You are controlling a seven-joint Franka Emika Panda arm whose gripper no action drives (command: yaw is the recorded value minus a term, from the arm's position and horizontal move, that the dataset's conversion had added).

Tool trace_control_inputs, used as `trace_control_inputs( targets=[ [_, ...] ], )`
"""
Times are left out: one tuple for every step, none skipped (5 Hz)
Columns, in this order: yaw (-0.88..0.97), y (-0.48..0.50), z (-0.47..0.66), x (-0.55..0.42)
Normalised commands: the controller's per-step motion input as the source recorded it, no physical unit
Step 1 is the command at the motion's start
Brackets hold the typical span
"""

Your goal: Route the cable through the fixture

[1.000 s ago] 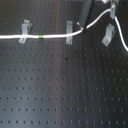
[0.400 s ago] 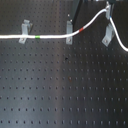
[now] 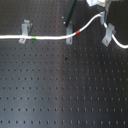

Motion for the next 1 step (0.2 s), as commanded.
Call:
trace_control_inputs(
  targets=[
    [0.19,0.080,0.33,-0.022]
  ],
)
